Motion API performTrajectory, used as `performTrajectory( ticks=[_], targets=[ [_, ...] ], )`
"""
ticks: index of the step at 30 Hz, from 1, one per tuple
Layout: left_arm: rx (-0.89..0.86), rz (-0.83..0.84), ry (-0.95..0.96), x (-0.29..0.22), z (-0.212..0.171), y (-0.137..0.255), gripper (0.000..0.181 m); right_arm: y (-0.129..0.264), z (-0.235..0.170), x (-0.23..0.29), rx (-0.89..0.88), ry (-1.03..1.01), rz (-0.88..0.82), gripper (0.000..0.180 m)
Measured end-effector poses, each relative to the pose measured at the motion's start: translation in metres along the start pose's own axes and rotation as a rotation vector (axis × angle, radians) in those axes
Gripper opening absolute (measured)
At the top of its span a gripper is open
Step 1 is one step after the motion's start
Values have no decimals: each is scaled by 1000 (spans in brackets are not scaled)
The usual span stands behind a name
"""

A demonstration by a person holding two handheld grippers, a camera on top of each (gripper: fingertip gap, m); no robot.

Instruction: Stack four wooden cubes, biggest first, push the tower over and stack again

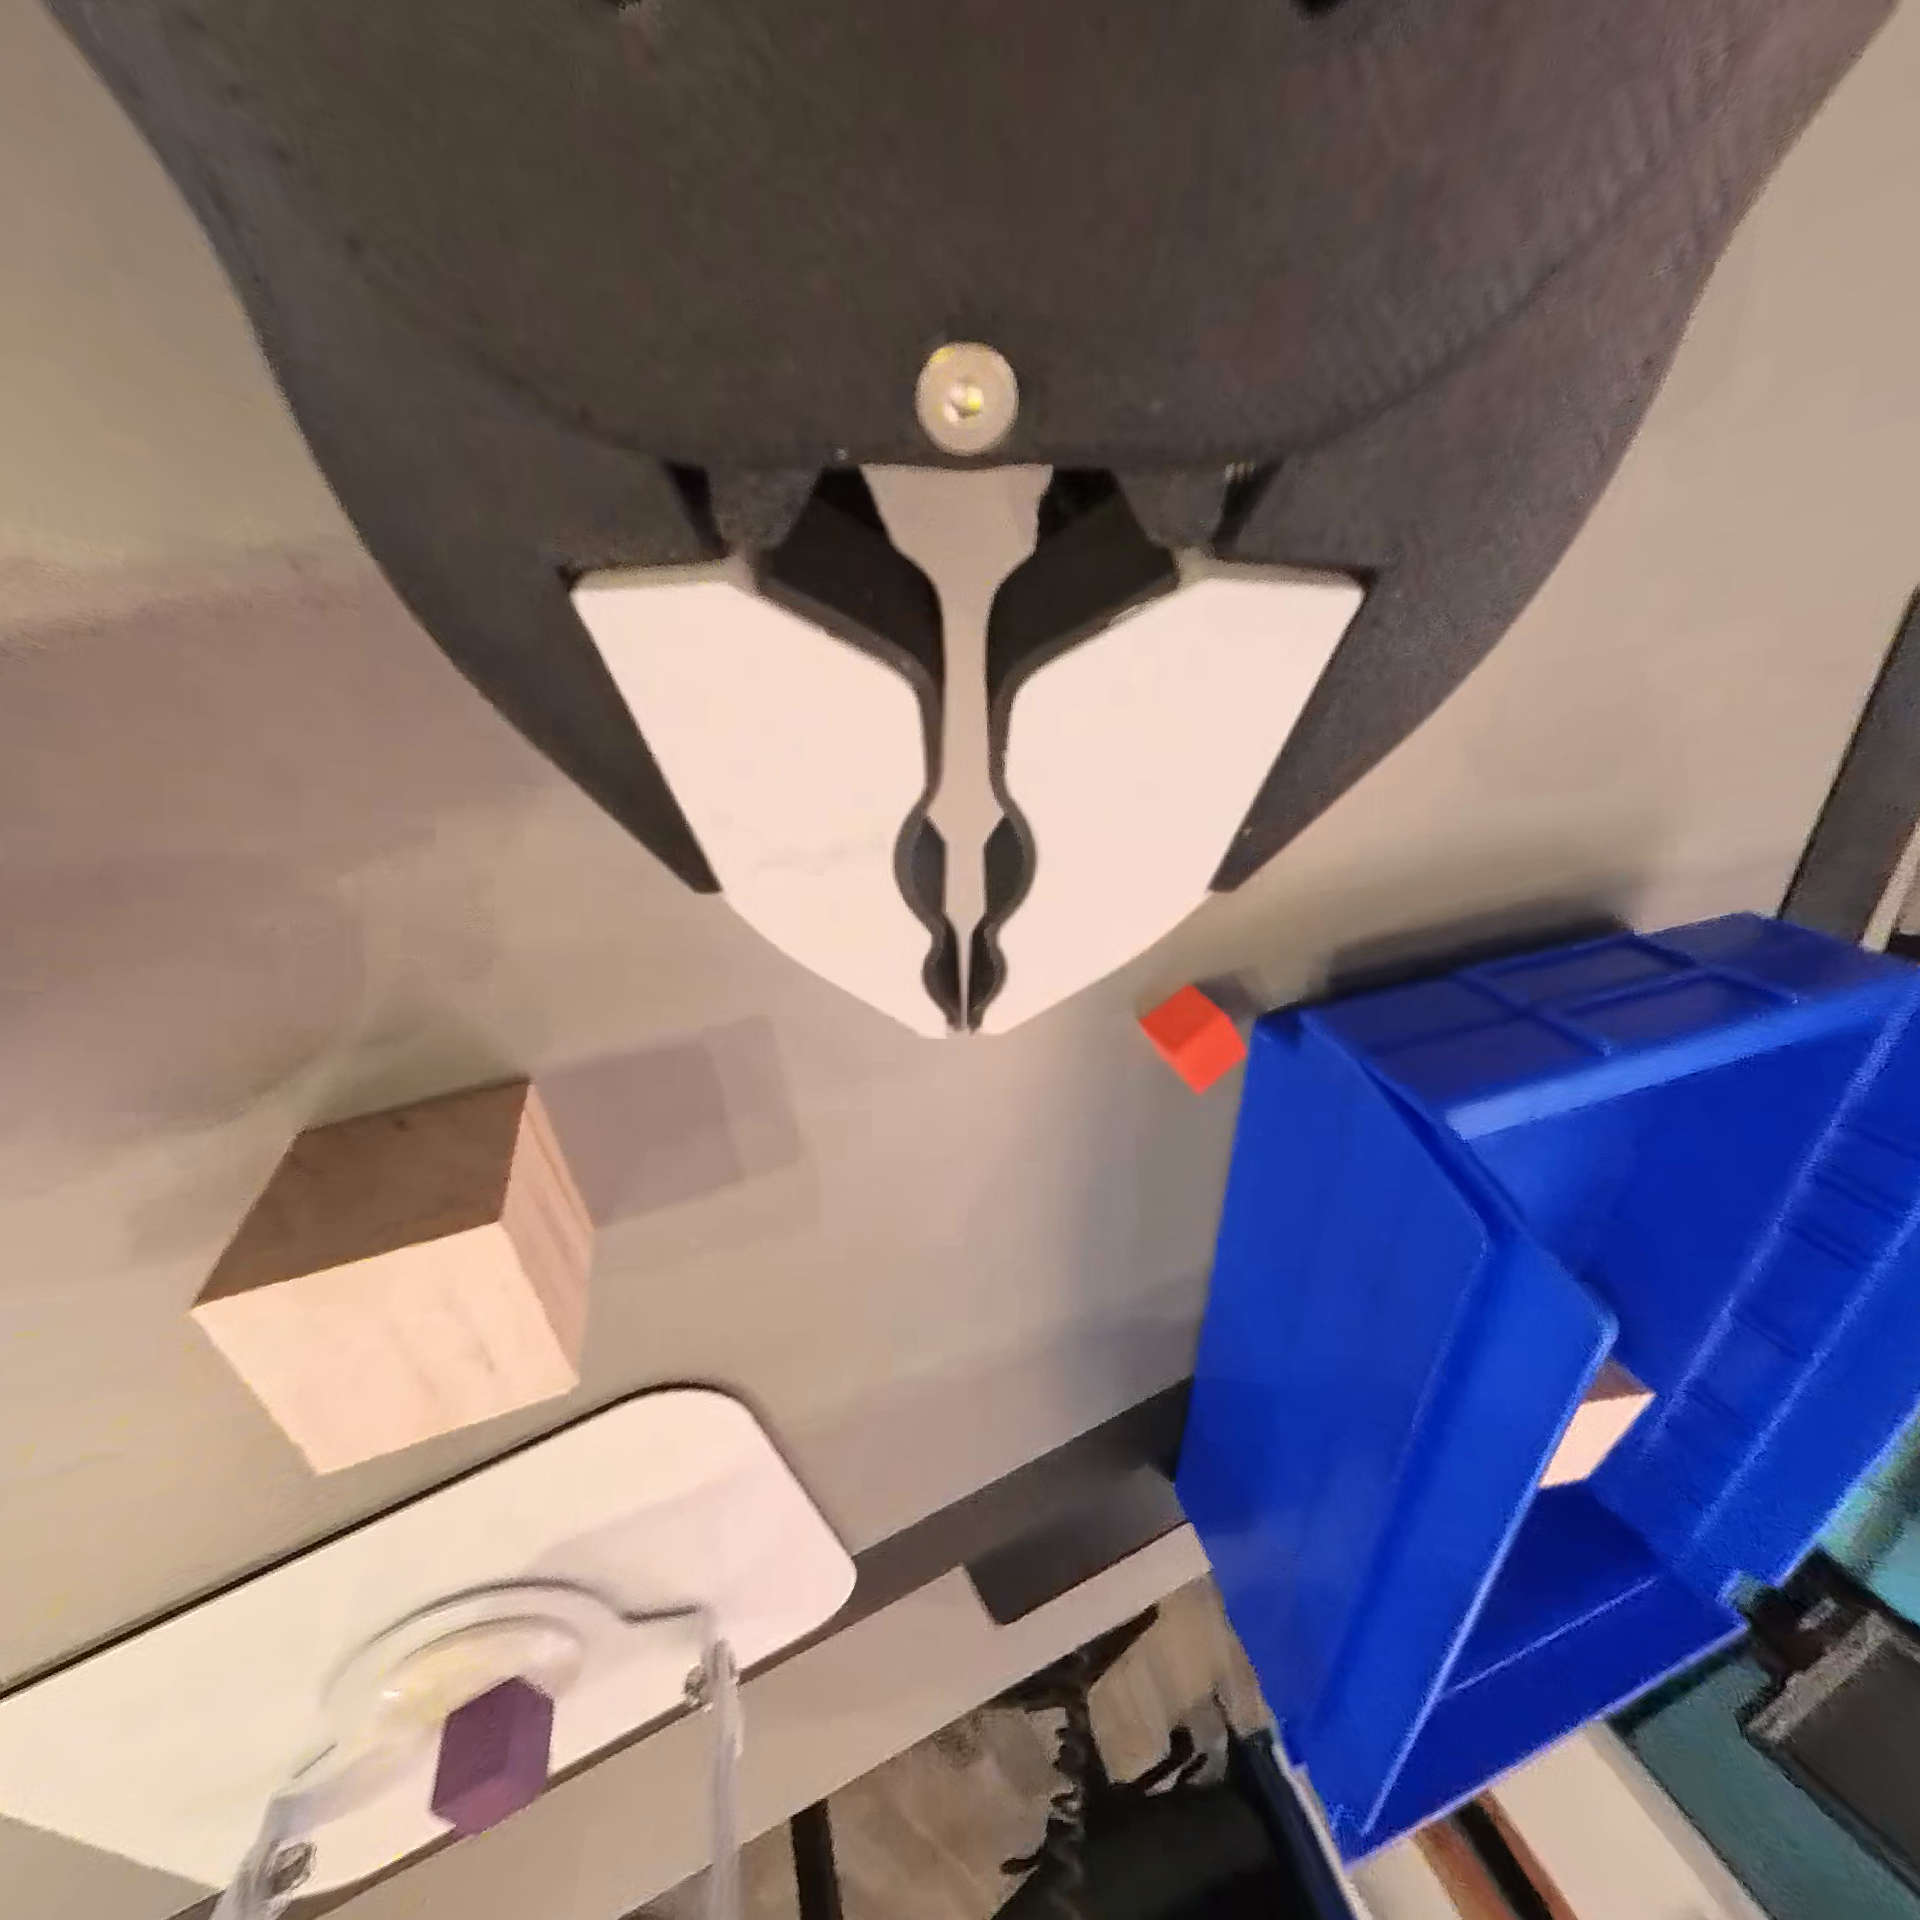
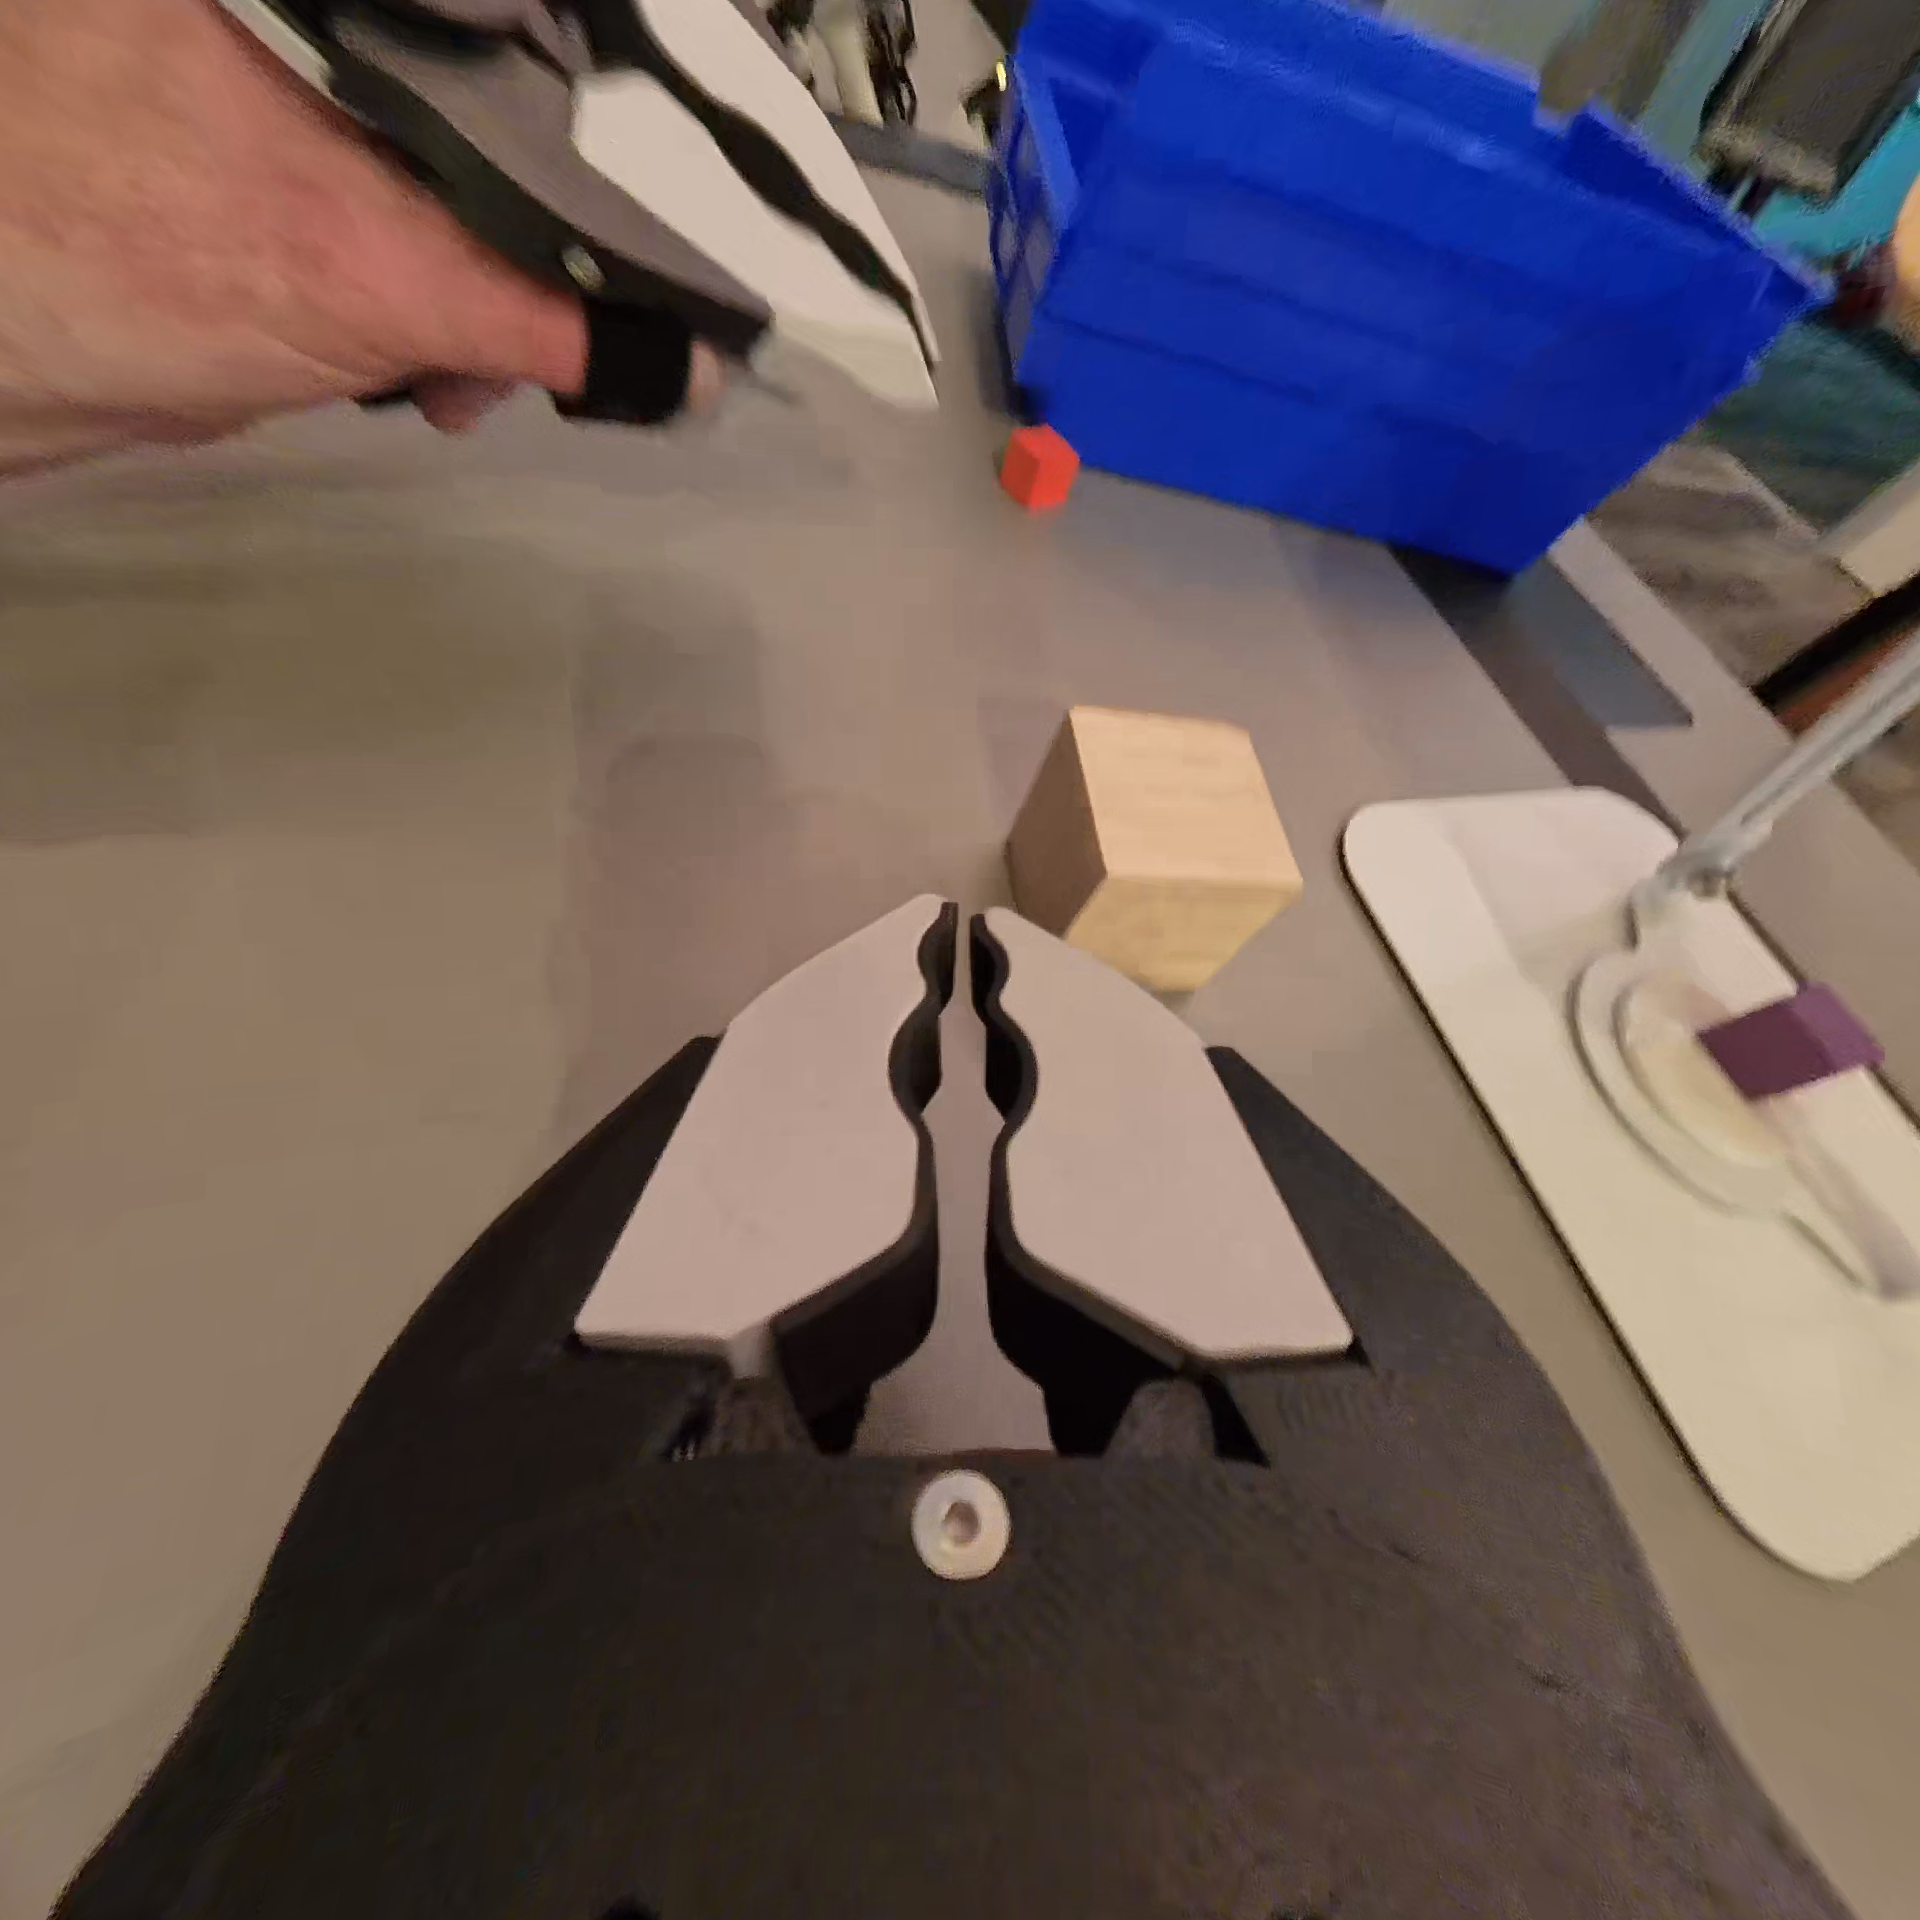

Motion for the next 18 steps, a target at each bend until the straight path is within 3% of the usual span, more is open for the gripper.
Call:
performTrajectory(
  ticks=[3,7,11,14,16,18],
  targets=[
    [41,46,81,7,0,-12,86,-1,14,5,-81,19,23,12],
    [56,157,75,14,3,-23,139,-4,29,16,-140,62,33,21],
    [37,172,75,14,7,-26,142,-7,29,19,-139,83,-3,45],
    [27,118,91,15,3,-26,131,-2,25,15,-127,88,-44,61],
    [7,70,84,19,0,-20,125,4,19,13,-110,100,-62,60],
    [27,43,83,27,-7,-12,130,10,11,11,-82,98,-64,60]
  ],
)
Point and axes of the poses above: each gripper's, where its closed fingertips meet, y back along the fingers, z out of its top, x = y × z across the jaws, the point moved 10 cm from there along y, back along the fingers, and after that the axes turned 15 degrees about -z, right-handed, at the moved point
